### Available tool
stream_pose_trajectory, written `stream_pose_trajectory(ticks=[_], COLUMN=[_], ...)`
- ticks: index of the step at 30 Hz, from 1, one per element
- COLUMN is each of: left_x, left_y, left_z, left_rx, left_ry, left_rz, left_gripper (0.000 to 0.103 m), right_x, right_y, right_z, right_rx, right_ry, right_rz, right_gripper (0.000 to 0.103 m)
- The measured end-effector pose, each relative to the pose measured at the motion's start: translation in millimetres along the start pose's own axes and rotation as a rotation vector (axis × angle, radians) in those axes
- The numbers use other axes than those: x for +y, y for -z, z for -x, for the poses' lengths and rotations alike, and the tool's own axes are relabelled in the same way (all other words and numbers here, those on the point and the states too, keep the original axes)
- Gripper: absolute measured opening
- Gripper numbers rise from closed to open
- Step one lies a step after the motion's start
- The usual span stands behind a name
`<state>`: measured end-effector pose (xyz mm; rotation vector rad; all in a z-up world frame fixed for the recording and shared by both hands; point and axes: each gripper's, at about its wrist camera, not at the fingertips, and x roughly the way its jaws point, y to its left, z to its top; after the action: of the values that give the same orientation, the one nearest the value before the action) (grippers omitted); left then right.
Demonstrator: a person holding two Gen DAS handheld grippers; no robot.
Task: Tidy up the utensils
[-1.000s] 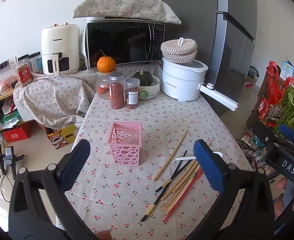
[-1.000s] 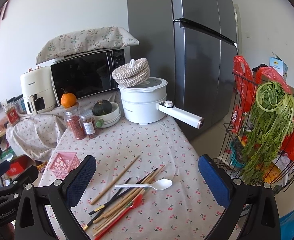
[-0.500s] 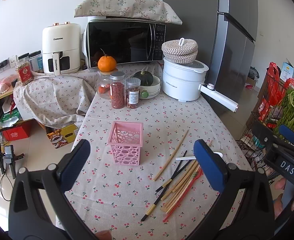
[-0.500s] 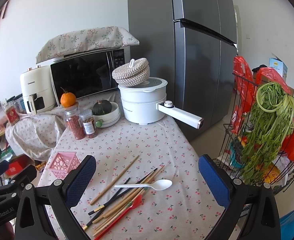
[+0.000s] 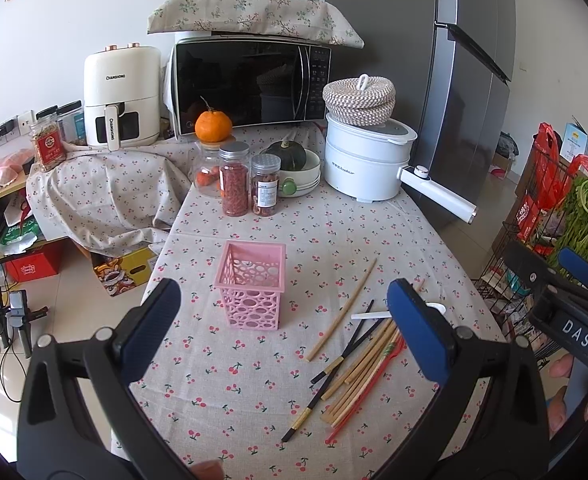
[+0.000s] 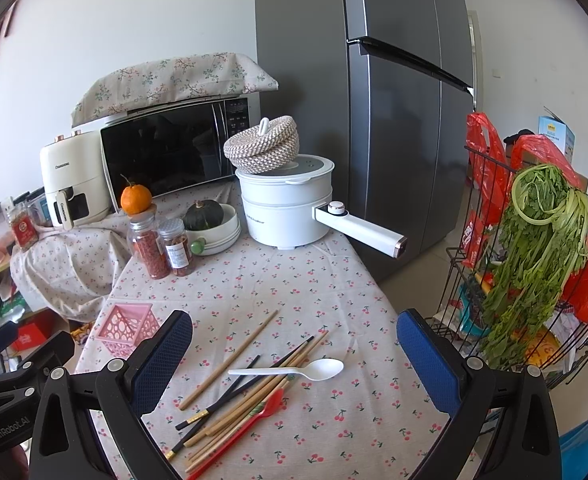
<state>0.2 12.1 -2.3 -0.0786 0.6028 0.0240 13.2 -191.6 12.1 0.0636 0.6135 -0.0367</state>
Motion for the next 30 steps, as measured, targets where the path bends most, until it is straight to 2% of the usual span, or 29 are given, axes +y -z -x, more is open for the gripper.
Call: stream_pose_trajectory(ticks=[30], left_x=[1.5], left_y=[0.5], left_z=[-0.4], left_rx=[-0.001], left_ry=[-0.007], left_rz=[-0.004], left_gripper=[0.103], right_x=[0.6], right_y=[1.2], right_z=[-2.8], right_rx=[0.009], right_ry=[-0.003], right_rz=[0.004], right_gripper=[0.103])
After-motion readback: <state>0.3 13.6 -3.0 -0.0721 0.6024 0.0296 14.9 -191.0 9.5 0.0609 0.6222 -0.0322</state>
